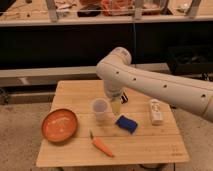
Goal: Move the arm in a circular motion
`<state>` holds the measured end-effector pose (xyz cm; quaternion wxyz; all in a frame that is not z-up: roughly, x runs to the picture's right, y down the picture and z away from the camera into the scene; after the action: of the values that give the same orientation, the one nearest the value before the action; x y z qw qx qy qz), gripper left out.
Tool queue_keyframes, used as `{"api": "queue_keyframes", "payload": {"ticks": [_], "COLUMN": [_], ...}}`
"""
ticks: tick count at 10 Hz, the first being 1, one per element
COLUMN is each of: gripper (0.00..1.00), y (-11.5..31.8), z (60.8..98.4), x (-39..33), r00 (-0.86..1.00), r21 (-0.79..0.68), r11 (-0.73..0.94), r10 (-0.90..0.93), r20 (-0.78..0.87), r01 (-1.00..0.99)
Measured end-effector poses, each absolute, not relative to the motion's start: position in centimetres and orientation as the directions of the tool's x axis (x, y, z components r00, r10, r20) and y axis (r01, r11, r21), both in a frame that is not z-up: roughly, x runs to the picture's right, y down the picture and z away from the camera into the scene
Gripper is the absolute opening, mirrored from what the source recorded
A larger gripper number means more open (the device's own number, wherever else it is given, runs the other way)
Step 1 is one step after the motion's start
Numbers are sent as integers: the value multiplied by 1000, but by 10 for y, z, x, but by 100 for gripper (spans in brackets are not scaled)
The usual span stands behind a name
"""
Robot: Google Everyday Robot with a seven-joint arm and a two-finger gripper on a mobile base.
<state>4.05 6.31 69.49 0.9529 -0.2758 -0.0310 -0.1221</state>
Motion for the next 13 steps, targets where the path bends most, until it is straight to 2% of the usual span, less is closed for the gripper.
{"api": "queue_keyframes", "payload": {"ticks": [5,10,13], "gripper": [80,80,80], "y": [40,14,15], "z": [719,748,749], "x": [21,44,72], "r00": [959,964,971], "r21": [-500,-514,-533], "r11": [818,815,812], "r10": [-244,-227,-199], "r20": [145,142,133], "r01": [284,267,239]}}
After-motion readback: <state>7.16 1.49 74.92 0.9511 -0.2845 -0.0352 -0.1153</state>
